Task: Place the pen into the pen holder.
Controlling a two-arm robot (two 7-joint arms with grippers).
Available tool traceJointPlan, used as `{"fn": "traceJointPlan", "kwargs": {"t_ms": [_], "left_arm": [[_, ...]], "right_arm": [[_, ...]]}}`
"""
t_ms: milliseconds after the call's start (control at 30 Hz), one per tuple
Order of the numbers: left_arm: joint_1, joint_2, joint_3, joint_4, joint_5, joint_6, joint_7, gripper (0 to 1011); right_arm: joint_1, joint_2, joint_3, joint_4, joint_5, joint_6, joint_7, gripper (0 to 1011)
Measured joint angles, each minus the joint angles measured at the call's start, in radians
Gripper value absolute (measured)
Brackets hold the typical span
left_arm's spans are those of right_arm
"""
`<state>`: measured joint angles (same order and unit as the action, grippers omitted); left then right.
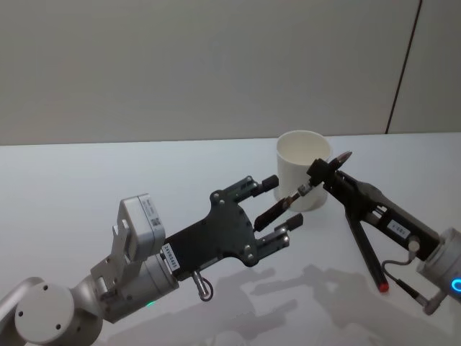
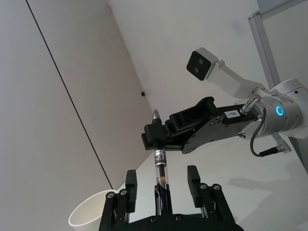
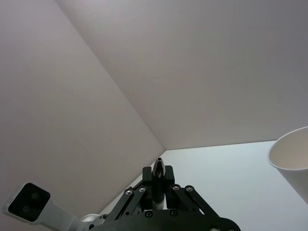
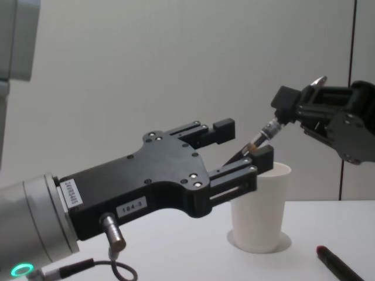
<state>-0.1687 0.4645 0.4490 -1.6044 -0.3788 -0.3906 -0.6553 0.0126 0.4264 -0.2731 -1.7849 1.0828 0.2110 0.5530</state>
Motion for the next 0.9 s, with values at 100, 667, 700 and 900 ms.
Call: {"fn": "traceJointPlan", "kwargs": {"t_ms": [100, 667, 700, 900], "left_arm": [[0.000, 0.000, 0.000, 0.000, 0.000, 0.000, 0.000, 716], [0.000, 0.000, 0.000, 0.000, 0.000, 0.001, 0.000, 1001], [0.000, 0.000, 0.000, 0.000, 0.000, 0.001, 0.000, 1001], [0.000, 0.000, 0.000, 0.000, 0.000, 0.001, 0.000, 1001]], "right_arm": [[0.000, 0.000, 0.000, 0.000, 0.000, 0.000, 0.000, 130], [0.004, 0.002, -0.003, 0.001, -0.024, -0.022, 0.001, 130], [0.004, 0.002, -0.003, 0.001, -0.028, -0.026, 0.000, 130], [0.009, 0.003, -0.004, 0.005, -0.071, -0.071, -0.022, 130]]}}
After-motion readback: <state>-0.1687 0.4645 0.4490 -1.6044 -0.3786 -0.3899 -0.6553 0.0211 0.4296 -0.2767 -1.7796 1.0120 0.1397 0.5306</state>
